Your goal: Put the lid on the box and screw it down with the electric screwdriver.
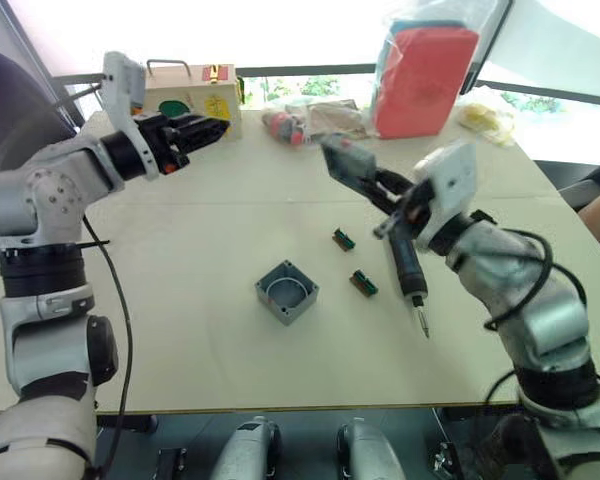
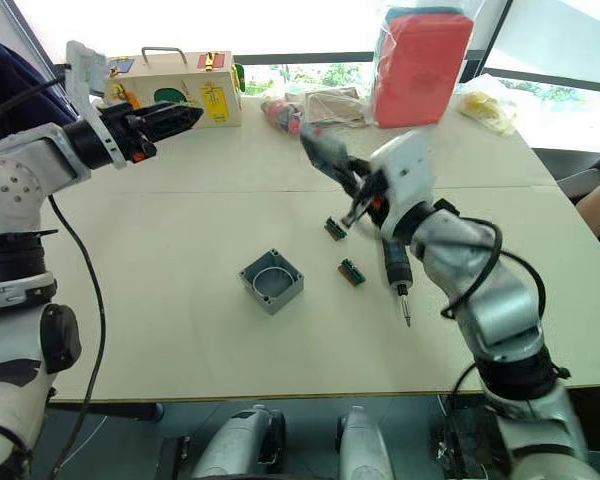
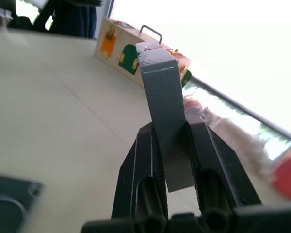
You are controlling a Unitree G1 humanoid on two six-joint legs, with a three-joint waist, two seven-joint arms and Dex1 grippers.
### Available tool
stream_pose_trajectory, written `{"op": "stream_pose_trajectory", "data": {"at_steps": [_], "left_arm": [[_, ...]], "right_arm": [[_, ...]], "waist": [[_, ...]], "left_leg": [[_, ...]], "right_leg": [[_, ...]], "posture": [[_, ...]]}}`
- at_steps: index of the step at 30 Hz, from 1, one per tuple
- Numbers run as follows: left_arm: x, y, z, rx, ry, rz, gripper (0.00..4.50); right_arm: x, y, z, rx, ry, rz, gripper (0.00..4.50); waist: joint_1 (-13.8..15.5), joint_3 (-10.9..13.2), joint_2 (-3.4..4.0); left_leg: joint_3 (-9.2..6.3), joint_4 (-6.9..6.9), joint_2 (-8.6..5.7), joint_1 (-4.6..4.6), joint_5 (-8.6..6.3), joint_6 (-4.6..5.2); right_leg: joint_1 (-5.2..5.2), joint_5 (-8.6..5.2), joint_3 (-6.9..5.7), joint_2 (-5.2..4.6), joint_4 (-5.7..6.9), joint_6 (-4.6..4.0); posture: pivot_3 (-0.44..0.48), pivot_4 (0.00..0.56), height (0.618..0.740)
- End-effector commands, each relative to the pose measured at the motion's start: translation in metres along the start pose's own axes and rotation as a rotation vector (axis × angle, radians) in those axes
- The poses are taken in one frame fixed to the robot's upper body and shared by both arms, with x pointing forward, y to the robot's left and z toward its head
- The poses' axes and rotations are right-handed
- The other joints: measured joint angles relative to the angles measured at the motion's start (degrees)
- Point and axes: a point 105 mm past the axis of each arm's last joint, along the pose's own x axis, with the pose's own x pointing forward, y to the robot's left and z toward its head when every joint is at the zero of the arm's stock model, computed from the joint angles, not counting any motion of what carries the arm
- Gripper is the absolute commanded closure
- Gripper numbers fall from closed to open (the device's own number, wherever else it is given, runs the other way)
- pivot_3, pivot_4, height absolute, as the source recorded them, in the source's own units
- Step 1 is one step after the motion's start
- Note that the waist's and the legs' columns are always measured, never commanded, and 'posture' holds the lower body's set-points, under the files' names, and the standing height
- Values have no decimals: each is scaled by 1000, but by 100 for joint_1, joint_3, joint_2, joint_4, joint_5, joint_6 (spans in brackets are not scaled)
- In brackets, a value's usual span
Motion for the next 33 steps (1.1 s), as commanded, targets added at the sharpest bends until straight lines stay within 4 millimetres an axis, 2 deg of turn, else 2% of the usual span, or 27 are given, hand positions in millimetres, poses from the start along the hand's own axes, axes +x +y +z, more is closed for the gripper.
{"op": "stream_pose_trajectory", "data": {"at_steps": [1,4,7,11,19,27,33], "left_arm": [[7,-5,1,10,-1,-49,4468],[15,-13,-2,25,22,-90,4468],[22,-28,-8,49,78,-163,4468],[28,-46,-31,106,197,-269,4468],[34,-52,-62,159,324,-347,4468],[25,-50,-92,211,451,-396,4468],[24,-49,-102,217,482,-410,4468]], "right_arm": [[-2,36,5,-328,-84,93,4338],[-4,62,0,-447,-91,146,4338],[0,72,-2,-506,-73,138,4338],[8,79,2,-558,-65,108,4338],[9,95,0,-600,-54,122,4338],[8,101,-5,-617,-23,131,4338],[5,107,-2,-600,-22,135,4338]], "waist": [[3,1,-1],[4,2,-3],[5,1,-3],[13,1,-3],[13,1,-3],[13,1,-3],[19,1,-3]], "left_leg": [[0,0,0,0,0,0],[1,1,1,0,1,-1],[1,2,2,0,1,-1],[-2,3,2,0,2,-2],[-4,3,4,0,2,-4],[-4,3,4,0,2,-3],[-5,5,4,0,2,-3]], "right_leg": [[1,0,0,0,1,0],[1,0,0,0,0,0],[2,0,1,0,0,0],[4,0,0,0,0,-1],[7,-1,-2,4,0,-2],[6,-1,-2,5,0,-2],[9,-1,-2,5,0,-2]], "posture": [[0,150,740],[0,150,740],[0,150,740],[0,150,740],[0,150,740],[0,150,740],[0,150,740]]}}
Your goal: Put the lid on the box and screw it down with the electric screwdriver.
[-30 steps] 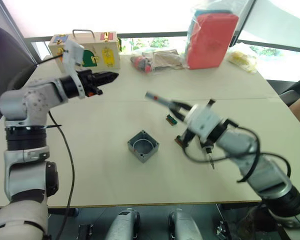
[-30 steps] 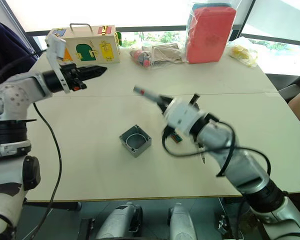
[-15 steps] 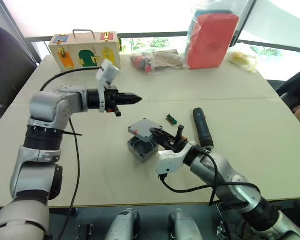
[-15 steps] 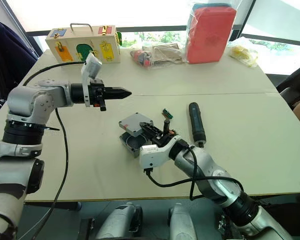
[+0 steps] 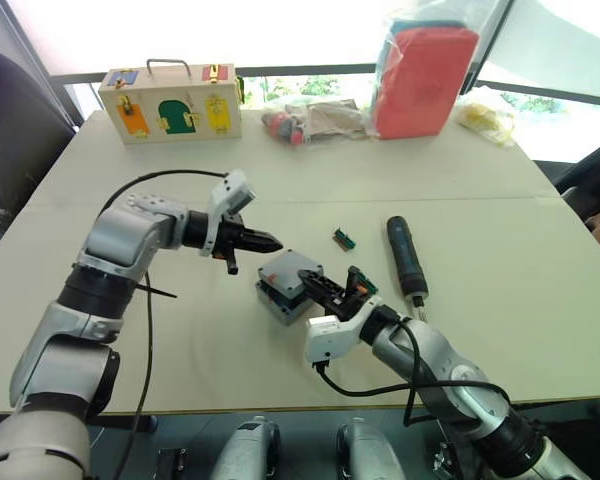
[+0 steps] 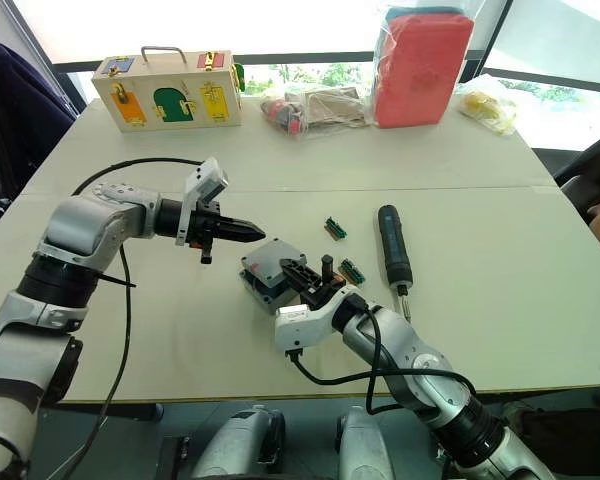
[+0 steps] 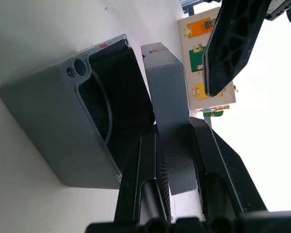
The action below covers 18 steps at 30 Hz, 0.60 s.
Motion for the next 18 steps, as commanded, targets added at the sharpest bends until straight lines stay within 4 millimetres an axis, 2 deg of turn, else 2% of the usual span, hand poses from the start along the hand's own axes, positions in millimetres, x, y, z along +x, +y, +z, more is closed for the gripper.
{"op": "stream_pose_trajectory", "data": {"at_steps": [1,12,18], "left_arm": [[-1,-2,4,48,3,-7,4468],[7,-7,-11,95,57,-30,4468],[7,-7,-5,97,34,-22,4468]], "right_arm": [[-3,-9,7,-3,-17,-39,4338],[-2,-3,12,5,-29,-24,4338],[-3,-17,9,-22,-14,-98,4338]], "waist": [[-5,0,0],[-3,-1,0],[-12,-2,0]], "left_leg": [[0,0,0,0,0,0],[-1,0,1,0,0,0],[-2,0,1,0,0,0]], "right_leg": [[0,0,0,0,0,0],[1,0,-1,1,1,0],[1,0,-2,2,1,0]], "posture": [[0,150,740],[0,150,740],[0,150,740]]}}
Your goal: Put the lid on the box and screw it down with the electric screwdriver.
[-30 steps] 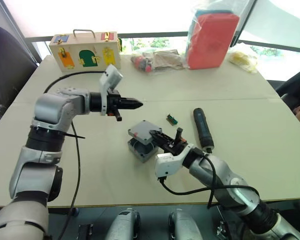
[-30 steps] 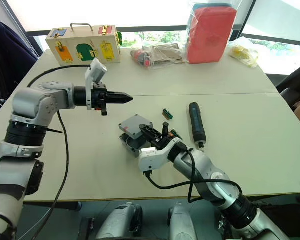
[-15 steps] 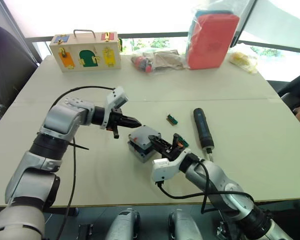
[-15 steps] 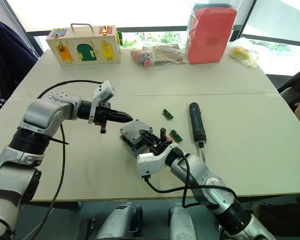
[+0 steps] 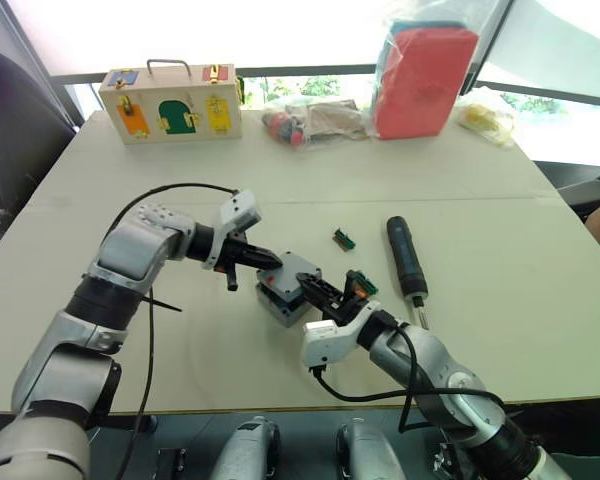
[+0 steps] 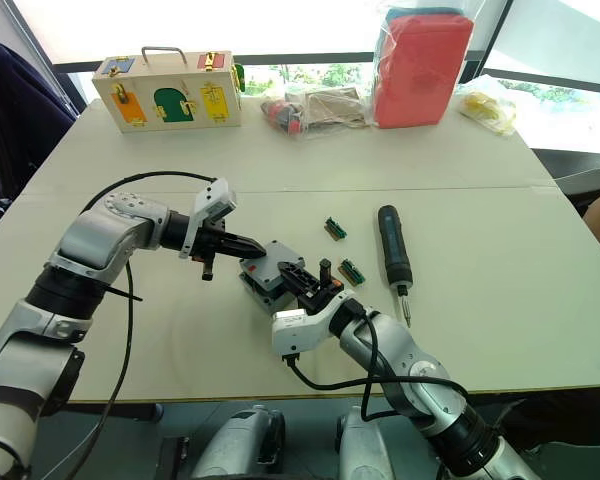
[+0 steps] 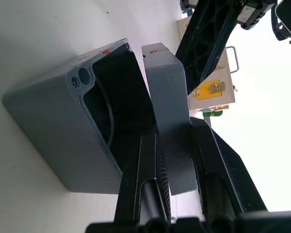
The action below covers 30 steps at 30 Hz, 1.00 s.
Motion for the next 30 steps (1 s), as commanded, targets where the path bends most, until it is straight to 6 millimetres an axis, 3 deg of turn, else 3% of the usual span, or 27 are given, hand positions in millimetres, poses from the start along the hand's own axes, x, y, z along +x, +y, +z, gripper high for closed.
{"op": "stream_pose_trajectory", "data": {"at_steps": [1,10,14,30], "left_arm": [[-5,0,13,41,-33,8,4468],[-11,-3,27,48,-70,1,4468],[-11,-6,27,52,-68,-5,4468],[1,-12,-1,68,17,-14,4468]], "right_arm": [[-1,-22,6,-21,-19,-104,4338],[-1,-34,9,-30,-33,-167,4338],[-2,-30,10,-23,-35,-155,4338],[-6,-9,11,-9,-34,-85,4338]], "waist": [[-4,0,0],[2,0,0],[1,0,0],[3,0,0]], "left_leg": [[0,0,0,0,0,0],[0,0,0,0,0,0],[0,0,0,0,0,0],[0,0,0,0,0,0]], "right_leg": [[0,0,0,0,0,0],[0,0,0,0,0,0],[0,0,0,0,1,0],[0,0,0,0,1,0]], "posture": [[0,150,740],[0,150,740],[0,150,740],[0,150,740]]}}
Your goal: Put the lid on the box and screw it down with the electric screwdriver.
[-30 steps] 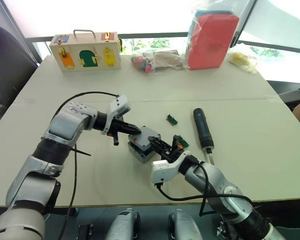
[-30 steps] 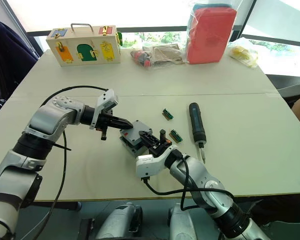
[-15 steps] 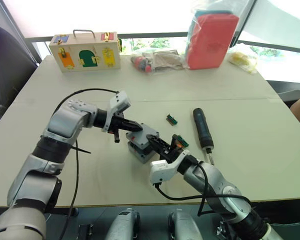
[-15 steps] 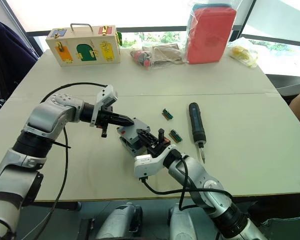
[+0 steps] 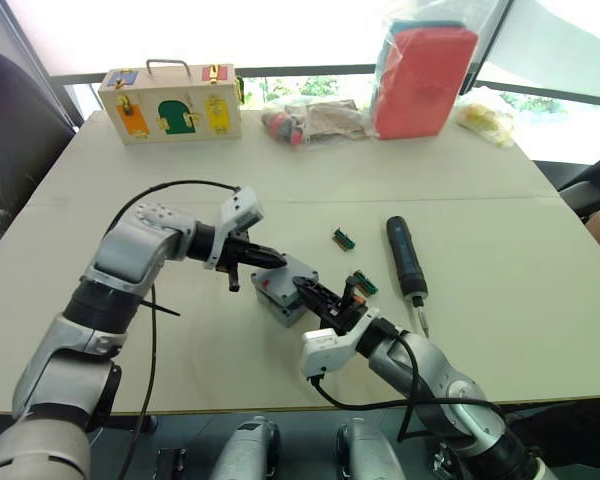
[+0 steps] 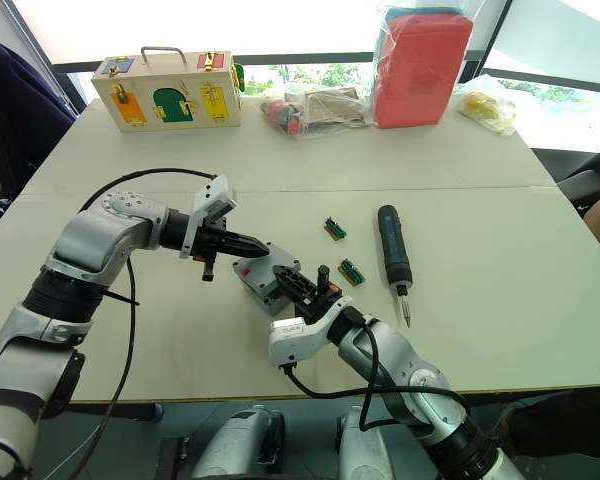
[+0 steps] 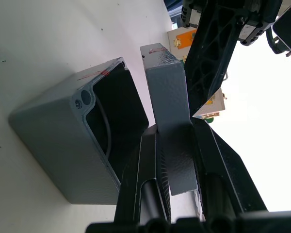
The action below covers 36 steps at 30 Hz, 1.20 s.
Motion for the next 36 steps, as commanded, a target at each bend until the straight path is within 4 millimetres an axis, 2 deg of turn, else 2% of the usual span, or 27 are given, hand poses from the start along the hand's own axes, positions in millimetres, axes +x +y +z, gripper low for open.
{"op": "stream_pose_trajectory", "data": {"at_steps": [1,7,8,9,13,15,17,22,36], "left_arm": [[2,-4,-4,46,32,-4,4468],[10,-2,-23,63,95,11,4468],[11,-1,-26,70,107,13,4500],[13,0,-31,81,127,22,4500],[18,2,-43,110,178,34,4500],[20,1,-47,113,189,32,4500],[22,1,-50,112,201,36,4500],[22,3,-60,113,243,62,4500],[23,5,-64,115,256,87,4500]], "right_arm": [[-1,-10,2,-14,-7,-44,4338],[-1,-4,2,4,4,-28,4338],[-1,-3,2,7,6,-26,3318],[-1,-3,2,10,8,-24,3148],[-2,-2,2,7,9,-23,1589],[-2,-2,1,5,10,-21,775],[-2,-2,0,7,13,-17,222],[-7,-5,-2,10,21,-14,222],[-13,-11,-1,54,16,11,222]], "waist": [[-1,-1,-2],[1,-3,-1],[4,-3,-1],[6,-3,-1],[7,-18,-7],[7,-29,-15],[7,-48,-16],[17,-76,-14],[23,-109,-11]], "left_leg": [[0,0,0,0,0,0],[0,-1,0,24,-1,1],[0,-2,0,34,-2,3],[-1,-2,0,40,-3,5],[-2,-5,0,78,-8,13],[-1,-10,0,125,-36,56],[-3,-11,1,150,-42,64],[-5,-11,1,150,-43,64],[-7,-11,1,155,-45,68]], "right_leg": [[0,0,1,0,0,0],[25,0,0,0,-2,-1],[36,-1,0,0,-4,-1],[45,-1,-2,0,-6,-1],[83,-5,-3,0,-12,-3],[125,-22,-2,-2,-25,-11],[149,-33,-4,-2,-23,-15],[150,-36,-4,-2,-22,-16],[156,-38,-4,-2,-23,-15]], "posture": [[0,150,740],[0,150,740],[0,150,740],[0,150,740],[0,150,740],[0,150,740],[0,150,740],[0,150,740],[0,150,740]]}}
